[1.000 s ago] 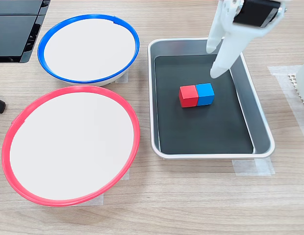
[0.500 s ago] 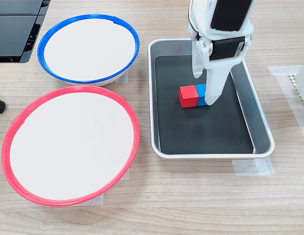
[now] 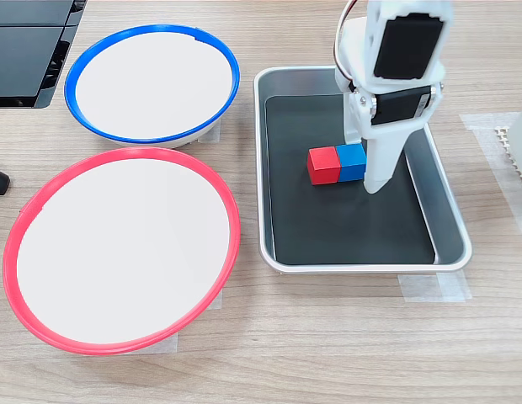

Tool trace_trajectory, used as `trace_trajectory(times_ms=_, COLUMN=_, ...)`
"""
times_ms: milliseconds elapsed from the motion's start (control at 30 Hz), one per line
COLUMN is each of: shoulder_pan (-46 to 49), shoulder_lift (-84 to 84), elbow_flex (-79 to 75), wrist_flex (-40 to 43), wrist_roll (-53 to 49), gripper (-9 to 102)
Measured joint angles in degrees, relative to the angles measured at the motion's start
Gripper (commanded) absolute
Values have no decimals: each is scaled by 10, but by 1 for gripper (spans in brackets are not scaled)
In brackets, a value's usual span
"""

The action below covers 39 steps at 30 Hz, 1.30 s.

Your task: Move two blocks tray to matching dishes

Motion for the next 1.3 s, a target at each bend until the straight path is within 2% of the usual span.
trace_trajectory(times_ms=67, shoulder_pan=0, shoulder_lift=0, elbow_flex=7, wrist_flex=-6, wrist_roll=-4, gripper=15)
trace_trajectory(times_ms=100, shoulder_pan=0, shoulder_lift=0, elbow_flex=15, wrist_flex=-14, wrist_roll=-7, gripper=7)
trace_trajectory(times_ms=133, shoulder_pan=0, shoulder_lift=0, elbow_flex=16, wrist_flex=-20, wrist_roll=-10, gripper=4)
trace_trajectory(times_ms=267, shoulder_pan=-2, shoulder_lift=1, elbow_flex=12, wrist_flex=-12, wrist_roll=-12, gripper=2)
trace_trajectory(times_ms=333, shoulder_pan=-12, shoulder_lift=9, elbow_flex=-22, wrist_flex=25, wrist_roll=-6, gripper=0)
trace_trajectory(times_ms=400, shoulder_pan=-41, shoulder_lift=23, elbow_flex=-91, wrist_flex=131, wrist_roll=26, gripper=0)
trace_trajectory(times_ms=467, shoulder_pan=-54, shoulder_lift=23, elbow_flex=-151, wrist_flex=180, wrist_roll=57, gripper=0)
trace_trajectory(times_ms=533, shoulder_pan=-70, shoulder_lift=18, elbow_flex=-243, wrist_flex=275, wrist_roll=86, gripper=0)
trace_trajectory(times_ms=633, shoulder_pan=-73, shoulder_lift=-33, elbow_flex=-418, wrist_flex=340, wrist_roll=160, gripper=0)
trace_trajectory(times_ms=733, shoulder_pan=-39, shoulder_lift=-111, elbow_flex=-529, wrist_flex=310, wrist_roll=200, gripper=0)
trace_trajectory(times_ms=967, shoulder_pan=45, shoulder_lift=-284, elbow_flex=-550, wrist_flex=65, wrist_roll=167, gripper=2)
trace_trajectory(times_ms=1033, shoulder_pan=61, shoulder_lift=-317, elbow_flex=-549, wrist_flex=21, wrist_roll=152, gripper=10)
trace_trajectory(times_ms=1100, shoulder_pan=83, shoulder_lift=-344, elbow_flex=-549, wrist_flex=-16, wrist_roll=137, gripper=25)
trace_trajectory(times_ms=1167, shoulder_pan=83, shoulder_lift=-352, elbow_flex=-548, wrist_flex=-30, wrist_roll=127, gripper=28)
trace_trajectory(times_ms=1233, shoulder_pan=84, shoulder_lift=-352, elbow_flex=-540, wrist_flex=-34, wrist_roll=123, gripper=28)
trace_trajectory(times_ms=1267, shoulder_pan=88, shoulder_lift=-350, elbow_flex=-533, wrist_flex=-33, wrist_roll=123, gripper=24)
trace_trajectory(times_ms=1300, shoulder_pan=90, shoulder_lift=-344, elbow_flex=-528, wrist_flex=-23, wrist_roll=126, gripper=10)
